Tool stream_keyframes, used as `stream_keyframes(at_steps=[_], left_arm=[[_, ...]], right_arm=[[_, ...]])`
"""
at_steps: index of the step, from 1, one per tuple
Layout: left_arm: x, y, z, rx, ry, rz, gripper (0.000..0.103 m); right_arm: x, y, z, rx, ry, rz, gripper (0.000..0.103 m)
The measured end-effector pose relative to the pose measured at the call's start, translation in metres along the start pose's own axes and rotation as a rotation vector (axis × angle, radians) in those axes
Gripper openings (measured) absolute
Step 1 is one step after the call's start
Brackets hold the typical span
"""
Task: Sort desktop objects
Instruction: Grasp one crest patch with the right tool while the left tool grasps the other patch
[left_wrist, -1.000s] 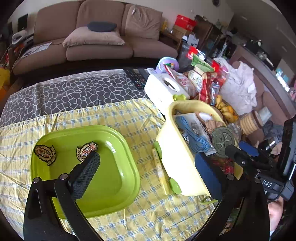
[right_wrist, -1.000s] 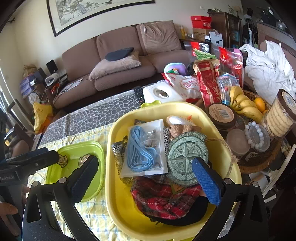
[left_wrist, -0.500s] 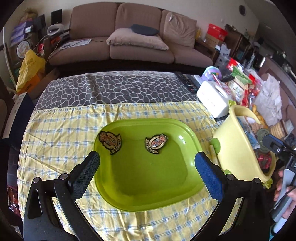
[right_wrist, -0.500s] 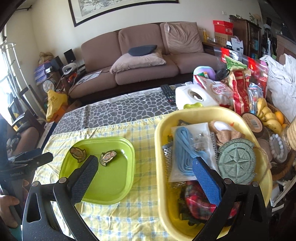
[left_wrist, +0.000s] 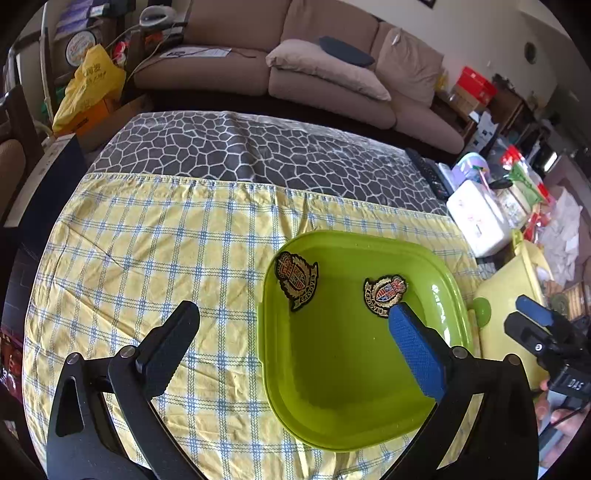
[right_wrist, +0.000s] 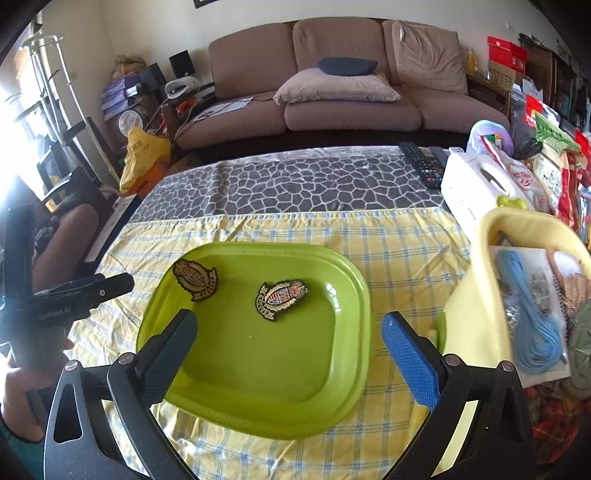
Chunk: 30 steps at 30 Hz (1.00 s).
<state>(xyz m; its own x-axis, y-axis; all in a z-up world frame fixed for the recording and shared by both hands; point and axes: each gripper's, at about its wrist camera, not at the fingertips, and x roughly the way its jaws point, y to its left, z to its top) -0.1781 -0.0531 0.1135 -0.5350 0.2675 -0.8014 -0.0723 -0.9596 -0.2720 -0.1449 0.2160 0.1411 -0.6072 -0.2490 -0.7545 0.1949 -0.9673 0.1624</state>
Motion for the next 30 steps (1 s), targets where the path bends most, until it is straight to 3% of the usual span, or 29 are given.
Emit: stream_keyframes(at_steps=[6,8,17,27,28,29,30], left_arm=[[0.023,0.004,0.02,0.02,0.012,0.027,0.102],[0.032,0.007,0.025,0.027,0.018,0.045,0.102],[0.062,0.002,0.03,0.092,0.058,0.06,0.095],[0.059,0.002,0.035,0.085,0.059,0.026,0.095],[0.06,0.001,0.034,0.088,0.063,0.03,0.095],[0.062,0.0,0.033,0.094,0.067,0.037,0.095],[0.064,-0.002,0.032,0.105,0.071,0.048,0.095]], right_arm=[[0.052,0.008,0.003,0.061,0.062,0.043,0.089],[0.067,0.009,0.004,0.064,0.078,0.04,0.081],[0.13,0.016,0.004,-0.009,0.155,-0.067,0.063],[0.172,0.026,-0.003,-0.076,0.246,-0.116,0.062],[0.171,0.028,-0.003,-0.088,0.244,-0.123,0.057],[0.171,0.03,-0.003,-0.098,0.245,-0.123,0.042],[0.171,0.031,-0.003,-0.104,0.243,-0.123,0.036]])
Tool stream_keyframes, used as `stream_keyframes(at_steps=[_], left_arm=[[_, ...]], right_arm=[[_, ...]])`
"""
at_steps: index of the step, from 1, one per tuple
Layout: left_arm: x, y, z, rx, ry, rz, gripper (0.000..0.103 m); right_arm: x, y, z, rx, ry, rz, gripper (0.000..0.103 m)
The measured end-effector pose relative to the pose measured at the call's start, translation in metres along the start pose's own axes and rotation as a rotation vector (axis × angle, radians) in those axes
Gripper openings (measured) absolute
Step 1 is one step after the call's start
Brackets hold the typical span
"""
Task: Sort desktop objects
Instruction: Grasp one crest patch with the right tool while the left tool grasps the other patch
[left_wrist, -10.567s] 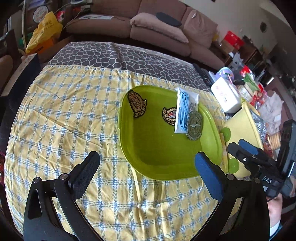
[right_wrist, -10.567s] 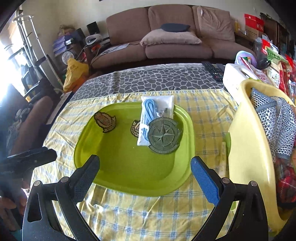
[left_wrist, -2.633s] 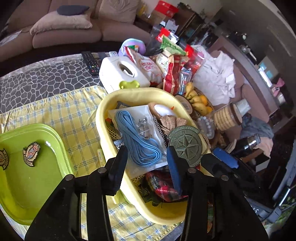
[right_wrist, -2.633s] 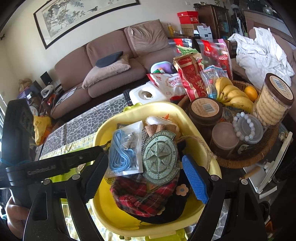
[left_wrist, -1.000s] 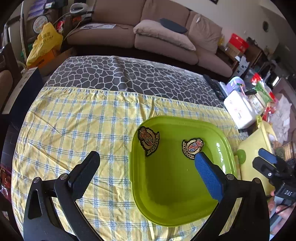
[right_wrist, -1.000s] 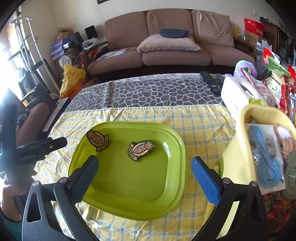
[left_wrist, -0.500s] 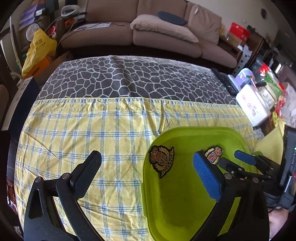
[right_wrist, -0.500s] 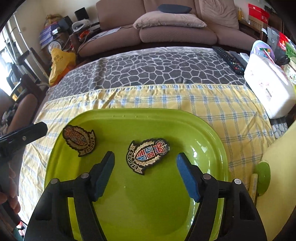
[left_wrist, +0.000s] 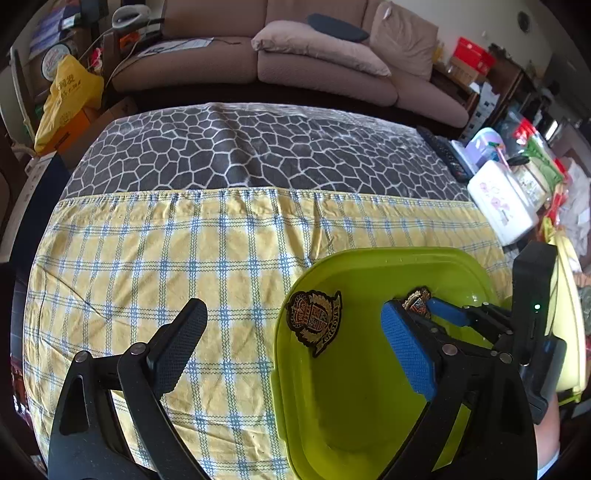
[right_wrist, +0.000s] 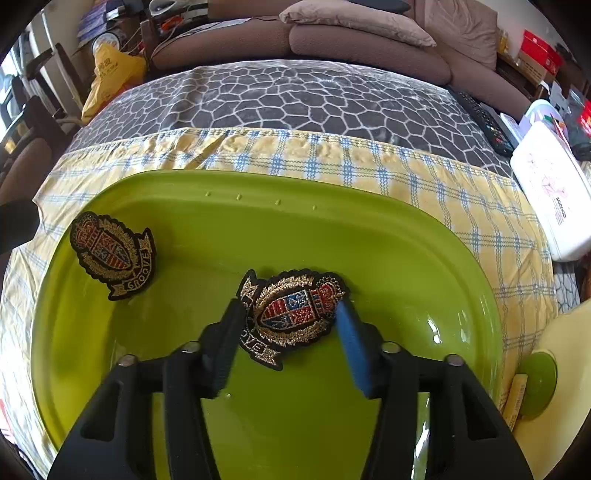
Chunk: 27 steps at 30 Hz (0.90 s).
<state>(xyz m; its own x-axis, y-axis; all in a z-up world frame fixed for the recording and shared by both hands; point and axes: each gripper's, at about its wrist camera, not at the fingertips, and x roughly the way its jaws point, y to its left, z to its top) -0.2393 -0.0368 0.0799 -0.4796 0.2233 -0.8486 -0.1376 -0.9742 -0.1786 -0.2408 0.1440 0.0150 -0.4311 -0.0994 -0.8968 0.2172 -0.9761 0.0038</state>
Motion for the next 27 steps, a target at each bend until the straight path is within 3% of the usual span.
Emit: stream_keyframes(at_steps=[1,7,11,14,17,22,27], left_arm=[[0.002,-0.002,-0.001,0.012,0.005,0.013,0.095],[0.007,-0.016,-0.003,0.081,0.007,0.067,0.095],[0.002,-0.02,-0.001,0.102,0.015,0.037,0.095],[0.008,-0.025,0.001,0.147,0.048,0.079,0.085],[0.017,-0.032,0.004,0.179,0.067,0.121,0.085],[0.039,-0.058,0.005,0.319,0.108,0.218,0.086],[0.066,-0.078,-0.002,0.514,0.142,0.403,0.086]], right_arm=[[-0.002,0.0,0.0,-0.001,-0.007,-0.003,0.026],[-0.009,0.0,-0.001,-0.003,-0.013,0.031,0.003],[-0.016,-0.001,-0.004,0.024,-0.013,0.101,0.002],[-0.028,-0.007,-0.004,0.077,-0.033,0.194,0.002],[-0.042,-0.01,-0.003,0.093,-0.052,0.219,0.003],[-0.045,-0.036,-0.005,0.228,-0.023,0.243,0.013],[-0.048,-0.047,-0.011,0.252,-0.018,0.259,0.021]])
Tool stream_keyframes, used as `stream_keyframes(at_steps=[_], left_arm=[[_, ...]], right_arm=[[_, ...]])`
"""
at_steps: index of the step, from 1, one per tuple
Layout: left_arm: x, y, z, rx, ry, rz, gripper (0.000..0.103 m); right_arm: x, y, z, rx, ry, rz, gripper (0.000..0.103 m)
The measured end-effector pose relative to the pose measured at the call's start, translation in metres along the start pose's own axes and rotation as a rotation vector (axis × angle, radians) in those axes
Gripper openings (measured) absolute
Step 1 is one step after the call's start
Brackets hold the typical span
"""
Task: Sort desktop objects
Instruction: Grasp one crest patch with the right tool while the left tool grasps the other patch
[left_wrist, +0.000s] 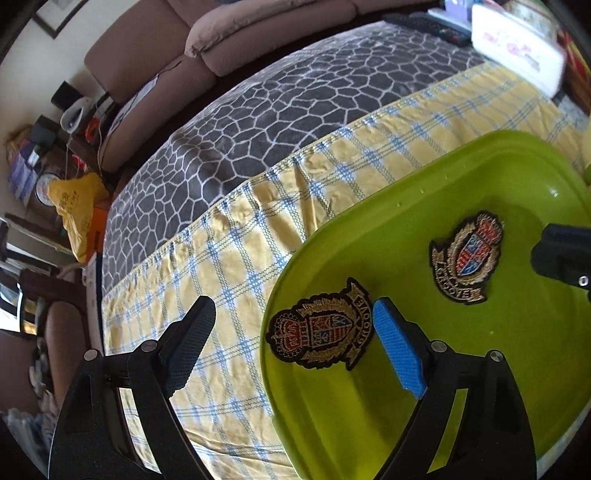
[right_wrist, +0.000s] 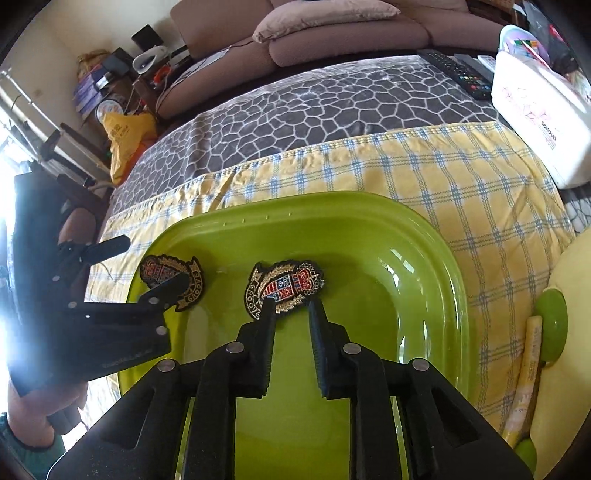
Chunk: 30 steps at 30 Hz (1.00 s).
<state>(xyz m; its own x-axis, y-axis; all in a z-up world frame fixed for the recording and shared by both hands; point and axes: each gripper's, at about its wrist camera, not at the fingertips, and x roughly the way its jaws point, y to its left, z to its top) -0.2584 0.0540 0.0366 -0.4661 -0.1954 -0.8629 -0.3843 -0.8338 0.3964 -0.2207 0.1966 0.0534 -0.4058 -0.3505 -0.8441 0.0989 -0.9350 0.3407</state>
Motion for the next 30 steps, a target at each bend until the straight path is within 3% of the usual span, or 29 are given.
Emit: stream_keyframes(at_steps=[6,11,13,14,21,27,30], left_arm=[[0.013,-0.015,-0.001,0.072,0.034,0.09,0.097],[0.019,-0.026,-0.001,0.088,0.033,0.041,0.094],[0.019,-0.024,0.0,0.074,0.034,0.041,0.072],[0.021,-0.021,0.001,0.061,0.049,0.049,0.05],[0.005,0.006,-0.001,-0.034,0.017,-0.025,0.026],[-0.012,0.029,-0.013,-0.14,-0.003,-0.137,0.021],[-0.02,0.041,-0.021,-0.217,-0.016,-0.201,0.02]], right_arm=[[0.006,0.005,-0.005,-0.028,0.021,-0.008,0.023],[0.013,0.002,-0.01,-0.025,0.042,-0.009,0.024],[0.014,0.0,-0.012,-0.025,0.049,-0.011,0.024],[0.015,-0.001,-0.013,-0.026,0.052,-0.012,0.024],[0.024,-0.006,-0.019,-0.027,0.081,-0.03,0.024],[0.019,-0.005,-0.017,-0.017,0.059,-0.015,0.024],[0.015,-0.009,-0.012,0.011,0.036,0.001,0.042]])
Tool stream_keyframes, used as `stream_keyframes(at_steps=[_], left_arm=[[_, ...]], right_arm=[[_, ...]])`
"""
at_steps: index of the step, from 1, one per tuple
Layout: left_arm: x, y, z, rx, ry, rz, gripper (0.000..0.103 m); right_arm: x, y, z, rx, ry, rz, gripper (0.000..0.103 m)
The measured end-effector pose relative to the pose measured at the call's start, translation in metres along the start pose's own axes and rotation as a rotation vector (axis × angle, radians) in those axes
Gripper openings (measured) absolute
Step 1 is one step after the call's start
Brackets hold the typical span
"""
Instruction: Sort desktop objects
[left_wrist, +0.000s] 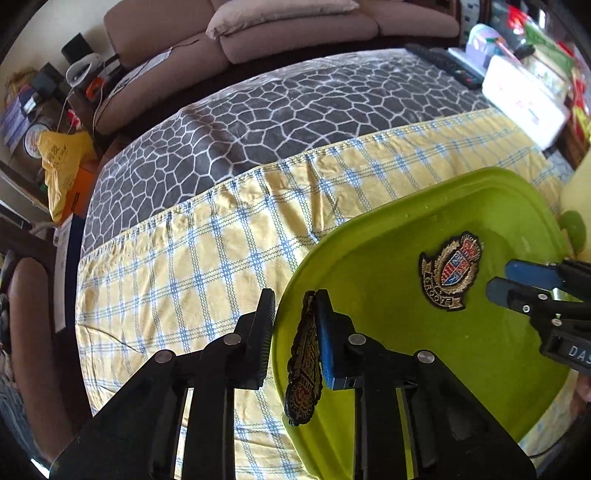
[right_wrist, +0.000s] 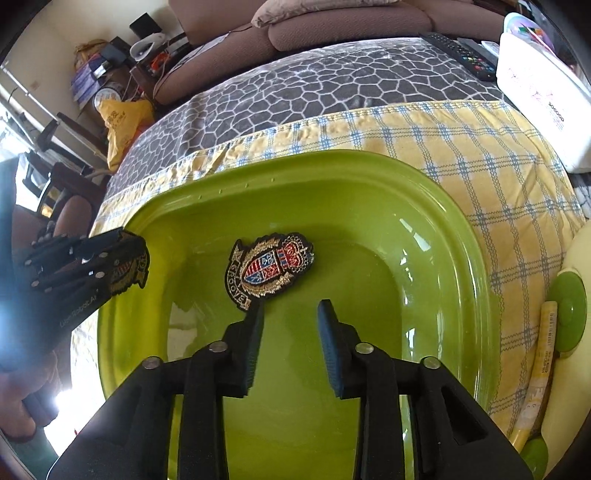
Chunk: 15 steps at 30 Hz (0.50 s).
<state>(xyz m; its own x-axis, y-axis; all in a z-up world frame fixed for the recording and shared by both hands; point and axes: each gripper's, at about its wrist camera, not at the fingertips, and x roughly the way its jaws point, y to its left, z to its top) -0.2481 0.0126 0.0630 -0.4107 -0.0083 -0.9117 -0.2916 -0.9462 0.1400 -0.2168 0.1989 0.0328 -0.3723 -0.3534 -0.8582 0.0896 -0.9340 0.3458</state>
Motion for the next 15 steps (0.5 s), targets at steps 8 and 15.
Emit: stream_keyframes(at_steps=[8,15], left_arm=[[-0.01,0.011,-0.008,-0.041,-0.024,-0.064,0.005],[-0.025,0.015,-0.021,-0.112,-0.038,-0.169,0.013]], right_arm=[[0.007,0.006,0.0,0.012,0.005,-0.012,0.051],[0.009,0.018,-0.001,-0.011,0.001,-0.004,0.051]])
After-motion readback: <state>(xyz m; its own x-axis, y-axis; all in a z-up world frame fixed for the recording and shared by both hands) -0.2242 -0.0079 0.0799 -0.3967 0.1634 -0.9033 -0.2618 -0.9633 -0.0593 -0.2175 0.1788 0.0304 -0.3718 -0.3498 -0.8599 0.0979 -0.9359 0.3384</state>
